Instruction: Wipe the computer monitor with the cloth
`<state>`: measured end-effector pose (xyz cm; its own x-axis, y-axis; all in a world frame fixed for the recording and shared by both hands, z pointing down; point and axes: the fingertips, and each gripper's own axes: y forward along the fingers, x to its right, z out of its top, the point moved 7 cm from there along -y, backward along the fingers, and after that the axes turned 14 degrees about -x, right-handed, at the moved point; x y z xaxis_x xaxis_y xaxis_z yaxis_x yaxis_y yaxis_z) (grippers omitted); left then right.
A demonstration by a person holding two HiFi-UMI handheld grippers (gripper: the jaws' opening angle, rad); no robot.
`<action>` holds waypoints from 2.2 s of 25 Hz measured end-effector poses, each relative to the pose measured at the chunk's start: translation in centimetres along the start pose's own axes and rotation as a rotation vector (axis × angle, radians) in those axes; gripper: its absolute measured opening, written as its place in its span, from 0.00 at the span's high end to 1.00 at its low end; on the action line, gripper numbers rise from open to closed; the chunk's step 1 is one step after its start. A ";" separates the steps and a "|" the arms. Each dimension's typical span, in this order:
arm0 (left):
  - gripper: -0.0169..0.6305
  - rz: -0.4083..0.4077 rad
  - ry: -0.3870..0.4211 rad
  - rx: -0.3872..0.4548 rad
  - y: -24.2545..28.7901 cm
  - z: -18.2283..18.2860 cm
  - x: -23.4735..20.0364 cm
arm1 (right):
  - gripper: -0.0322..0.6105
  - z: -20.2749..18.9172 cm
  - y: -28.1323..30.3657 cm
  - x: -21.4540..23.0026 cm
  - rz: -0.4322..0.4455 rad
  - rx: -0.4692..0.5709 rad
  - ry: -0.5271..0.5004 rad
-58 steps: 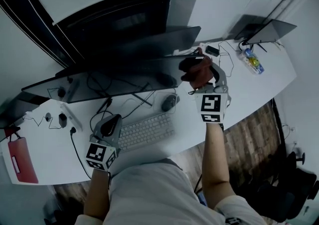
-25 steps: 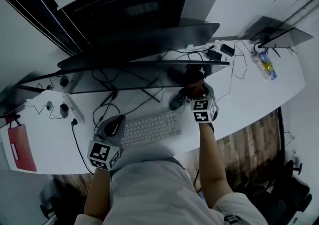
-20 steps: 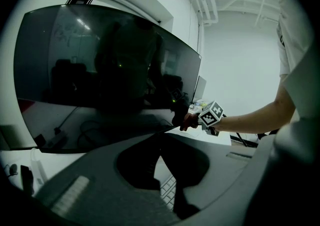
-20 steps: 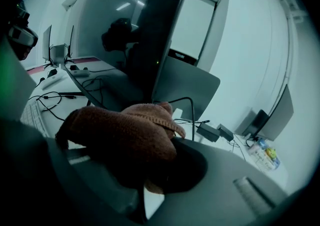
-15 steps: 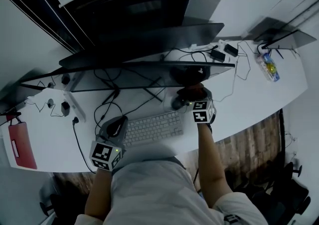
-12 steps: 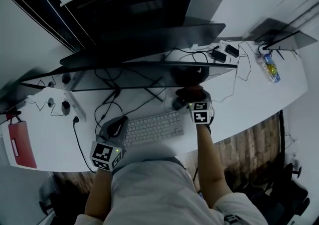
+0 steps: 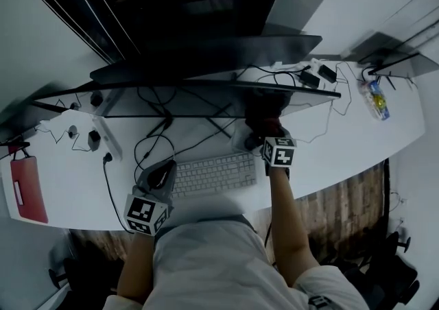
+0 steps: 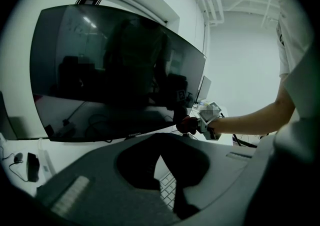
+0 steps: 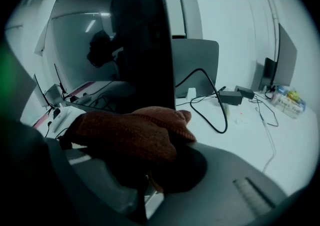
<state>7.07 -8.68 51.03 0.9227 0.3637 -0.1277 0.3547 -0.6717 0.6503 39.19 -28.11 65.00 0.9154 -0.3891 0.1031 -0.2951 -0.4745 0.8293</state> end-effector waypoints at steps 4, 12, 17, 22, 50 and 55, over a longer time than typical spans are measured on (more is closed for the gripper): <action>0.96 0.006 -0.019 0.002 -0.7 -0.7 -0.6 | 0.89 0.2 0.0 -0.7 0.005 -0.014 0.022; 0.96 0.016 -0.041 0.006 -2.4 -2.0 -2.0 | 0.89 0.4 0.3 -1.9 0.019 -0.009 0.072; 0.96 0.031 -0.060 0.011 -3.6 -2.9 -3.2 | 0.89 0.8 0.9 -4.7 0.051 -0.016 0.053; 0.96 0.050 -0.082 0.017 -5.2 -4.0 -4.5 | 0.89 1.4 1.6 -8.0 0.078 -0.015 0.048; 0.96 0.142 -0.201 0.043 -15.5 -11.2 -16.0 | 0.89 4.0 5.5 -25.8 0.027 -0.061 -0.054; 0.96 0.155 -0.224 0.046 -17.0 -12.6 -18.2 | 0.89 4.6 6.2 -29.1 0.027 -0.069 -0.075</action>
<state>-17.63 4.26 51.67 0.9749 0.1060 -0.1956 0.2089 -0.7388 0.6408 9.45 -23.36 64.61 0.8834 -0.4606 0.0867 -0.2978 -0.4088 0.8627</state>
